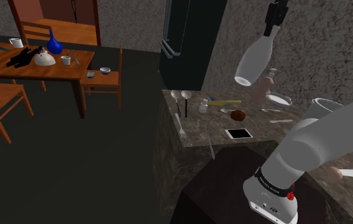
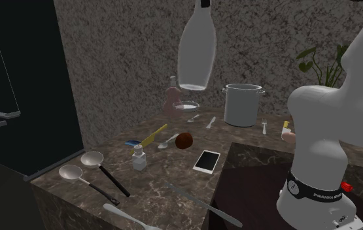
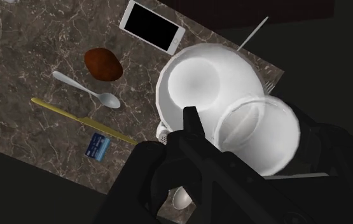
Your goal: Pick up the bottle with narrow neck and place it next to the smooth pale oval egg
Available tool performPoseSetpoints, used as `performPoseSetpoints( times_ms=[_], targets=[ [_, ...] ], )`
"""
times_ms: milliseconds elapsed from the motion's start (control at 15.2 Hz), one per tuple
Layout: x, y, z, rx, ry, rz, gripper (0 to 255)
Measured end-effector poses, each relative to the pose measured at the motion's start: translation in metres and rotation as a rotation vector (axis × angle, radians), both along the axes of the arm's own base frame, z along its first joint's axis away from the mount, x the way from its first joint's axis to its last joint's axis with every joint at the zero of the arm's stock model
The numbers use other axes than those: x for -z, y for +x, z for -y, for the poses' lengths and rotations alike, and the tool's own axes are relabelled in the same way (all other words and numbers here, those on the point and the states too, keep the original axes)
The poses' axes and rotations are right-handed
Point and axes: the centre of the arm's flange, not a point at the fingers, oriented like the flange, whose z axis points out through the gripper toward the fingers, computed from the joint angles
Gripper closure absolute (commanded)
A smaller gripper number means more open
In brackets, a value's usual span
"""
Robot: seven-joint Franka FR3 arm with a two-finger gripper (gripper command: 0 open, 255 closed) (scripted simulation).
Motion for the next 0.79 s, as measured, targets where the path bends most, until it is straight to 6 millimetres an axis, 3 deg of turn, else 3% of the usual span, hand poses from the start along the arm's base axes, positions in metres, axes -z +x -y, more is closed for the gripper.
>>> performPoseSetpoints(
  times_ms=[792],
  targets=[
    [0.001, -0.155, 0.037, 0.001, 0.001, 0.000, 255]
  ],
)
